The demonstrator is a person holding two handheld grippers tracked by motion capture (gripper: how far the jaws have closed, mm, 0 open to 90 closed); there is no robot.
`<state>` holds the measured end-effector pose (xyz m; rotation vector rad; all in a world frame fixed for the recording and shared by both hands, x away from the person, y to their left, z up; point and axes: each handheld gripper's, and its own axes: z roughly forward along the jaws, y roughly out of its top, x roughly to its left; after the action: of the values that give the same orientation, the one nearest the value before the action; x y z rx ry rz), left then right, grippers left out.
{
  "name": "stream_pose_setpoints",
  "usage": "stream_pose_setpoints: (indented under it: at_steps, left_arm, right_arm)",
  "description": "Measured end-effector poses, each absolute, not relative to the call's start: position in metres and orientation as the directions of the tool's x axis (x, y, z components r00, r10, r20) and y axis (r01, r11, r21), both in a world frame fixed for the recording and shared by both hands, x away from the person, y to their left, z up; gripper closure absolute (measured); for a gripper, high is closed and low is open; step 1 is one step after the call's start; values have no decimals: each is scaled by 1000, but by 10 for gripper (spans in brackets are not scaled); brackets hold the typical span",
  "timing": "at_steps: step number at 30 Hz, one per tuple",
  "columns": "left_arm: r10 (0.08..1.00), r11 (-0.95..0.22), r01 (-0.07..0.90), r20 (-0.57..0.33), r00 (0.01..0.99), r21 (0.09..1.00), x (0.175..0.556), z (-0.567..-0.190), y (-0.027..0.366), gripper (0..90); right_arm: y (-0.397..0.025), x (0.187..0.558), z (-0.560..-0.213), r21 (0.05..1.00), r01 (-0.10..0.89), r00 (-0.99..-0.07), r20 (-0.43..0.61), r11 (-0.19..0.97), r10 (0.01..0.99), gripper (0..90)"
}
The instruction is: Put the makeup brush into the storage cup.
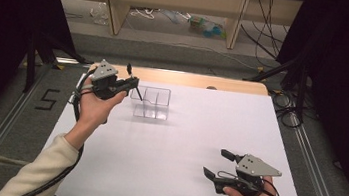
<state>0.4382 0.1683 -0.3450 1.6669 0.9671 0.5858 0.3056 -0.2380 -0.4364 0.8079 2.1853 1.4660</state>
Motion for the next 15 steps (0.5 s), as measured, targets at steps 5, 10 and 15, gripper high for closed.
stream_pose_setpoints:
  at_steps: [5,10,15]
  left_arm:
    - [830,-96,303,-91,550,948,440,-345,168,850]
    - [830,-97,305,-92,550,947,441,-345,168,850]
    - [830,-101,306,-89,550,947,442,-345,168,850]
  right_arm:
    - [-238,306,-437,925,247,-759,1,287,651,190]
    - [-238,306,-437,924,249,-759,1,290,651,190]
    - [-238,306,-437,924,249,-759,1,289,651,190]
